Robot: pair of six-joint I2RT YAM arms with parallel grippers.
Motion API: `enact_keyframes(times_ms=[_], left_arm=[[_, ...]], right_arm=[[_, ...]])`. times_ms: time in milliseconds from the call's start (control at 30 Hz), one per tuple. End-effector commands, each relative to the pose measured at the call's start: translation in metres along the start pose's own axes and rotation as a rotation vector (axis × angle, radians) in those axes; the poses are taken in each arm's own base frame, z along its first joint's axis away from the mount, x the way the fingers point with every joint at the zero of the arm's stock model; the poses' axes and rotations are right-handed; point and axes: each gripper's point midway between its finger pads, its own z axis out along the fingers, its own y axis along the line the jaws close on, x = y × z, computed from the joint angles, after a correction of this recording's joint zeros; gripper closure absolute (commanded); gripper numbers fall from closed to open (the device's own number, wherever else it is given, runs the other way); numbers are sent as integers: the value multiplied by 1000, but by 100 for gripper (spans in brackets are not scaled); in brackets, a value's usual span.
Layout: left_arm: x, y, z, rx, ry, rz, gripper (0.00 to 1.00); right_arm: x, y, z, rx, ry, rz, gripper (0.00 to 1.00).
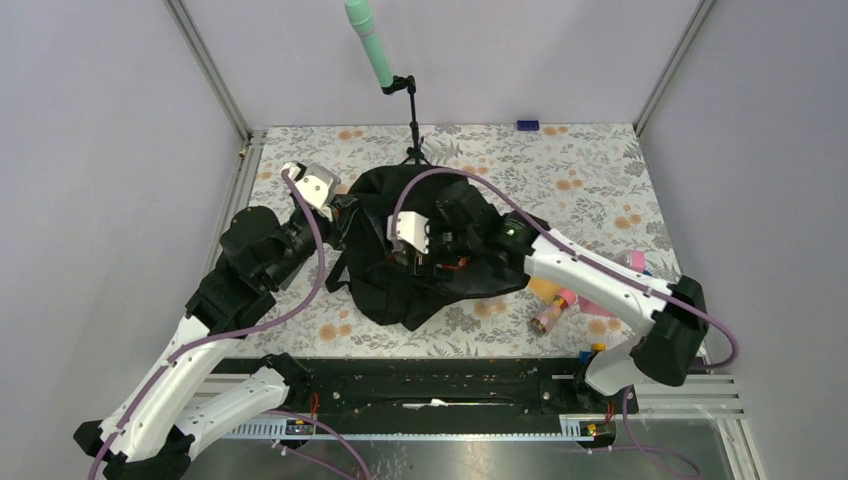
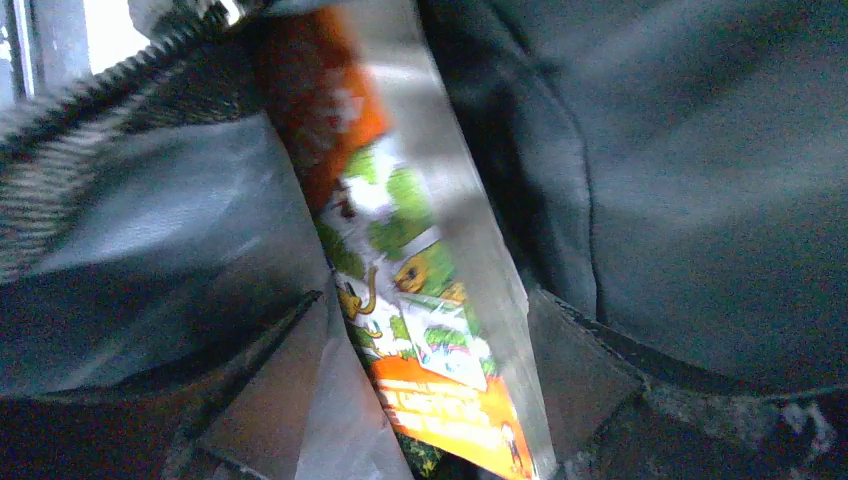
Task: Pack the student bag
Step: Place the book in the student bag.
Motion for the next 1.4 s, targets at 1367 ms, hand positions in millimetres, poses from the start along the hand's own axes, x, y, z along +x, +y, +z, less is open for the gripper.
enact_keyframes(times_ms=[1367], left_arm=[[-34,-61,-13,349,-226,-39,63]], right_arm=[[-41,-17,-174,336,-378,800,13]])
